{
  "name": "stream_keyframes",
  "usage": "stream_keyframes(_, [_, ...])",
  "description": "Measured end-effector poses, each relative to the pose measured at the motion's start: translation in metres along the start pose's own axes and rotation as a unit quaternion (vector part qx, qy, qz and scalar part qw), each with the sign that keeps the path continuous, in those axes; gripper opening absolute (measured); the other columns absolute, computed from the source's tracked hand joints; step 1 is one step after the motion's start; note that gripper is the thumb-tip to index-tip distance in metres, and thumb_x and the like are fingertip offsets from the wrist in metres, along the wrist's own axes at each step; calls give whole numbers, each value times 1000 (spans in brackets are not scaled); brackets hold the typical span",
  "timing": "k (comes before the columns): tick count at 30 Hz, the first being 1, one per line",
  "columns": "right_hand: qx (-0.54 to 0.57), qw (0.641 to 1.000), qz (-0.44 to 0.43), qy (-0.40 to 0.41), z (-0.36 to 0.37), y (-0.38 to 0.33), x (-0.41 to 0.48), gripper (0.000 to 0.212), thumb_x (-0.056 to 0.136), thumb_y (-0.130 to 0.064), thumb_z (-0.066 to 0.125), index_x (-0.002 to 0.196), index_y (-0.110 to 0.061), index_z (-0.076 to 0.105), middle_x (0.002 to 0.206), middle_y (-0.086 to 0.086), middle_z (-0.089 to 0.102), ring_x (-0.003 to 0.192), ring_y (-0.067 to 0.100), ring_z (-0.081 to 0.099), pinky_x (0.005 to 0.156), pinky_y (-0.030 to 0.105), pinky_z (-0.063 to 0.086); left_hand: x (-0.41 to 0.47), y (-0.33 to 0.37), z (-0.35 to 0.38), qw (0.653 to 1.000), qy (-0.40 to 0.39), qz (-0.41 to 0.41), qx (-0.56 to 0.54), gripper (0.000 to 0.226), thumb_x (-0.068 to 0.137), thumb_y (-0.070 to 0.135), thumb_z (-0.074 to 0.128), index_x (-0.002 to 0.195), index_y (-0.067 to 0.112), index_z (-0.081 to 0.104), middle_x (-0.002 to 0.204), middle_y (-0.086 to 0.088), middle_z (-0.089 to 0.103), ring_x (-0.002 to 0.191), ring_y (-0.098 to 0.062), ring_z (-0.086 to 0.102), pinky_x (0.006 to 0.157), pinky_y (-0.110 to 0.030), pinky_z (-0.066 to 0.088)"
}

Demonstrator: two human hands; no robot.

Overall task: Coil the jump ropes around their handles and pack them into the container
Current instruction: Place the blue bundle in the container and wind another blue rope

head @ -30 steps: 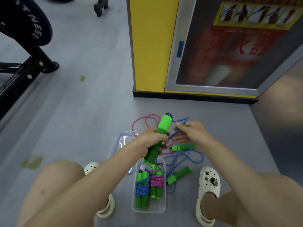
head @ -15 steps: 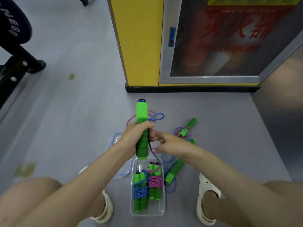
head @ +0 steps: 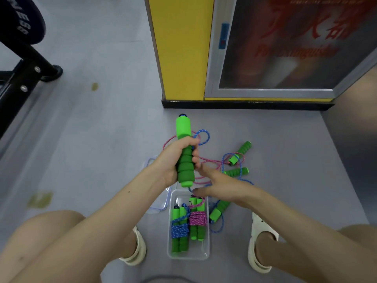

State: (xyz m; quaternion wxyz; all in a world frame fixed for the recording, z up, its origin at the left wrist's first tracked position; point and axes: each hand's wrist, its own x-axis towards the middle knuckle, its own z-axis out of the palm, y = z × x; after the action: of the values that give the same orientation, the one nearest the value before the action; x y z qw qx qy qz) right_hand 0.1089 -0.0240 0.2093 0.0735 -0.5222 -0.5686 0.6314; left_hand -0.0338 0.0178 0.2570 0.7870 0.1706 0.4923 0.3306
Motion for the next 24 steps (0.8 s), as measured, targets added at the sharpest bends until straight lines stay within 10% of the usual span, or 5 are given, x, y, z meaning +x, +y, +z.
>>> stream_keyframes(4, [-72, 997, 13, -20, 1, -6, 2, 20, 85, -33, 66, 101, -20, 66, 105, -5, 67, 100, 11, 61, 92, 28, 46, 3, 0, 1, 999, 2, -3, 32, 21, 89, 11, 54, 68, 13, 50, 51, 1, 47, 38, -10, 41, 40, -19, 39])
stream_keyframes(8, [-165, 982, 82, 41, -14, 4, 2, 32, 90, -27, 60, 62, -15, 50, 61, -1, 43, 59, 13, 41, 54, 27, 30, 7, 14, -11, 987, 103, 79, 98, 19, 86, 5, 56, 69, 12, 49, 48, -2, 47, 36, -12, 39, 39, -17, 35])
stream_keyframes(14, [-352, 901, 180, 177, -41, 26, -6, 38, 91, -31, 55, 60, -17, 38, 61, 1, 47, 62, 21, 50, 56, 28, 38, 6, 21, -39, 840, 200, 228, 450, 17, 79, 8, 61, 68, 13, 49, 52, -4, 55, 38, -15, 51, 44, -23, 41])
stream_keyframes(18, [-76, 968, 155, 179, -39, 16, -6, 22, 95, -17, 53, 84, -1, 62, 65, 12, 69, 49, 16, 64, 50, 26, 54, 6, 3, -32, 828, 141, 218, 497, 14, 82, 9, 63, 74, 16, 53, 60, -5, 61, 43, -12, 58, 49, -24, 46])
stream_keyframes(24, [225, 944, 137, 197, -25, -10, 1, 15, 99, -9, 47, 112, -3, 50, 74, 22, 67, 48, 23, 67, 47, 33, 57, 14, -41, -14, 892, 14, 105, 440, 19, 80, 13, 73, 95, 8, 61, 81, -13, 65, 72, -18, 60, 67, -32, 48])
